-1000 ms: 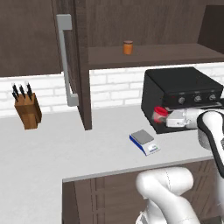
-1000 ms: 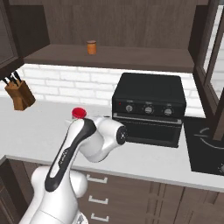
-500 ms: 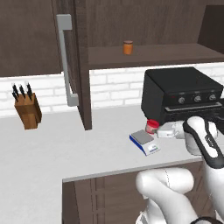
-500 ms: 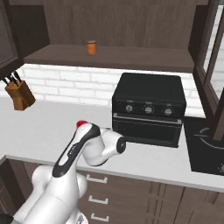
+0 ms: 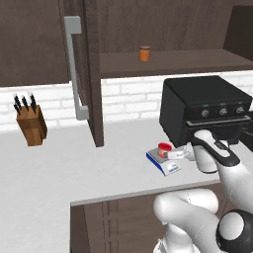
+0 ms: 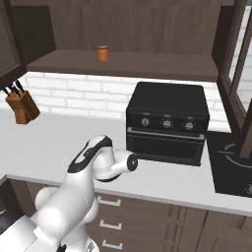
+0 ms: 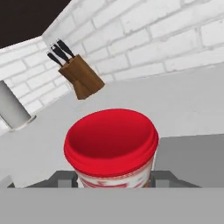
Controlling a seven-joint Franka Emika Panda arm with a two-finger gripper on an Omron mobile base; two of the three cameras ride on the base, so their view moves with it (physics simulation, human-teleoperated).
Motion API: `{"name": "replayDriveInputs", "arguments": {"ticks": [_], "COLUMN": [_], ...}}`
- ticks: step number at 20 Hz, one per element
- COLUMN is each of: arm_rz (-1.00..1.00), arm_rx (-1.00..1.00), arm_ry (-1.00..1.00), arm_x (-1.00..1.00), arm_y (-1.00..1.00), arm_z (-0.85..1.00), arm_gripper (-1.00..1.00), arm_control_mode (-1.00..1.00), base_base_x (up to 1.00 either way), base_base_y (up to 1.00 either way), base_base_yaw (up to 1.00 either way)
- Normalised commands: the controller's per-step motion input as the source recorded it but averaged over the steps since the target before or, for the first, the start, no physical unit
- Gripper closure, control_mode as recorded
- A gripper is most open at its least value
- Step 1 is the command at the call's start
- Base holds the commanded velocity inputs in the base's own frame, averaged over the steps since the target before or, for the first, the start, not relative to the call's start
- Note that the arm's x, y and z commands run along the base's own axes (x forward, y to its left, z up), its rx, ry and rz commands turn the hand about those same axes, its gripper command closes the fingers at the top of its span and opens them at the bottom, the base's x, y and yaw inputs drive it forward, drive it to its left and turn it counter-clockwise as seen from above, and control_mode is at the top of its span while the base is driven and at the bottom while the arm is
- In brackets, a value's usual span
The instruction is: Pick the jam and place it on the digital scale for weighing, and close the cabinet.
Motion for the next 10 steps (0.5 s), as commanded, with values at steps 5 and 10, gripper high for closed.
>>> {"name": "replayDriveInputs", "arguments": {"ticks": [5,10], "arm_rz": [0.0,0.0], "arm_rx": [-0.01,-0.04], "arm_ry": [0.01,-0.07], "arm_x": [0.37,0.21], "arm_y": [-0.05,-0.07], "arm_z": [-0.22,-0.1], "arm_gripper": [1.0,1.0], "arm_control_mode": [-1.0,-1.0], "base_base_x": [0.0,0.0], "base_base_y": [0.0,0.0], "base_base_yaw": [0.0,0.0]}}
